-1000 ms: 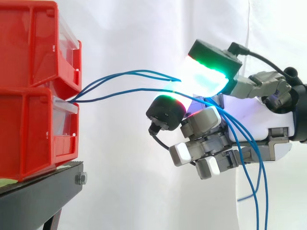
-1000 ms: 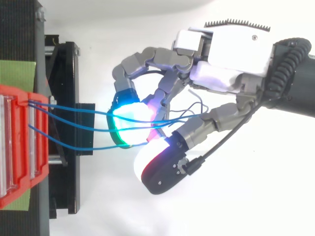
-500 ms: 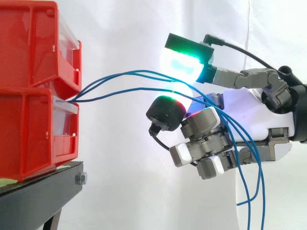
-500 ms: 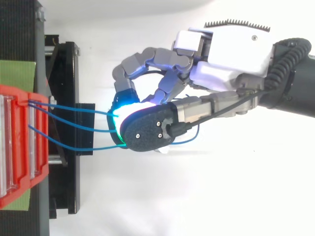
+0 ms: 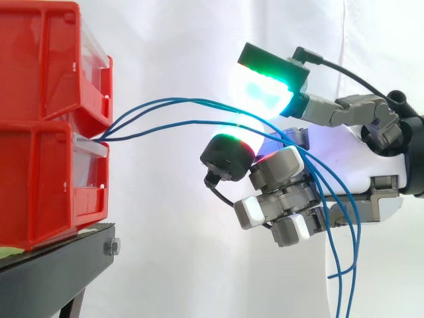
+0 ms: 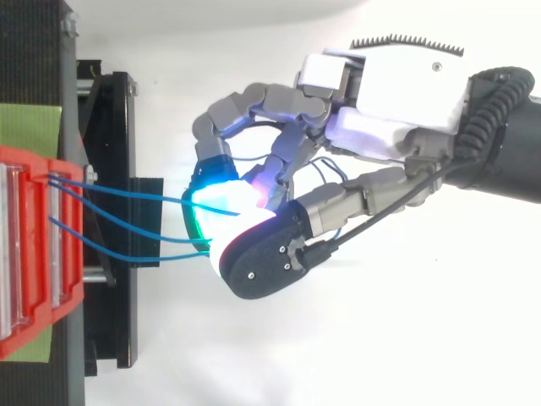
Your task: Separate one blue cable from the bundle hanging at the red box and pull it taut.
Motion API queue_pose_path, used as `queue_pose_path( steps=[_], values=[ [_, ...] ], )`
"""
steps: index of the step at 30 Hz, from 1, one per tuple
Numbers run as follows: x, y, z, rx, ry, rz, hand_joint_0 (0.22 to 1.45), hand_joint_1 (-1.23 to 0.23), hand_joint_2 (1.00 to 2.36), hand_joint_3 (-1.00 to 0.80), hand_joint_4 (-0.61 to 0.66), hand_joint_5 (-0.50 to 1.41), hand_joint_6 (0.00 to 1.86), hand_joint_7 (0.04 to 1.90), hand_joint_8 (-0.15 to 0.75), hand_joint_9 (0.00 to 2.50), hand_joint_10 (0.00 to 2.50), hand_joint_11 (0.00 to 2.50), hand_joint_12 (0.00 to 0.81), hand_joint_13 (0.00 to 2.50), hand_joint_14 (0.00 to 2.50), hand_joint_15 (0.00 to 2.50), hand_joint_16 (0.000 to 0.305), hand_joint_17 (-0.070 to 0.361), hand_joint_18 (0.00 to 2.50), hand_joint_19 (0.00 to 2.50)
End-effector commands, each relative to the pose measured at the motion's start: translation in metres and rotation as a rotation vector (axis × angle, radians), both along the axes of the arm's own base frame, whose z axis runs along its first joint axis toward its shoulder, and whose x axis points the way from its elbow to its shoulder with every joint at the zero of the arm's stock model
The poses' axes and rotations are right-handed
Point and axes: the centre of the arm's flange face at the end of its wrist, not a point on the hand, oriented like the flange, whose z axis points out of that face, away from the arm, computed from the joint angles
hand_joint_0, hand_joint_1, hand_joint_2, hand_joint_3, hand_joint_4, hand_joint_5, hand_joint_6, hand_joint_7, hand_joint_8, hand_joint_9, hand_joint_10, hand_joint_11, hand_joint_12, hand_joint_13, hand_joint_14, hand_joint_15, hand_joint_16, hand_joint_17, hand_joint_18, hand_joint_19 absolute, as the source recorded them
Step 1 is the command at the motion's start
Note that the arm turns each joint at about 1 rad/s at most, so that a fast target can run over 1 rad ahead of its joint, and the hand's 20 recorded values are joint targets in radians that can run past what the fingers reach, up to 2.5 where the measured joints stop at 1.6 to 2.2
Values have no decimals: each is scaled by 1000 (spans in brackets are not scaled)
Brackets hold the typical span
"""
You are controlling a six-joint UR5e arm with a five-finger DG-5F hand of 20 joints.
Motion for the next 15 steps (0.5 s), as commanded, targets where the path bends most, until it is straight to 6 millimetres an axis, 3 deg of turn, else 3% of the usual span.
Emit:
queue_pose_path(
  steps=[1, 8, 10, 11, 15],
  values=[
    [0, 1, 0, 0, 0, 0, 560, -720, 1000, -500, 176, -135, 892, 1313, 376, 1116, 24, 1135, 388, 1037, 24, 737, 52, 116, 1001, 892],
    [0, 1, 0, 0, -2, 0, 572, -675, 1000, -500, 171, -131, 882, 1297, 378, 1145, 25, 1149, 388, 1046, 24, 750, 52, 116, 1002, 898],
    [0, 1, 0, 0, -2, 0, 615, -706, 1000, -500, 152, -129, 877, 1315, 376, 1152, 25, 1143, 384, 1043, 26, 745, 50, 113, 993, 904],
    [0, 1, -1, 0, 0, 0, 642, -776, 1009, -408, 159, -130, 876, 1340, 378, 1132, 26, 1152, 385, 1037, 26, 739, 51, 115, 993, 895],
    [0, 2, 0, 0, -2, 2, 728, -907, 1019, -287, 30, -164, 907, 1355, 359, 1054, 25, 1125, 379, 987, 24, 721, 51, 115, 945, 854]
  ],
)
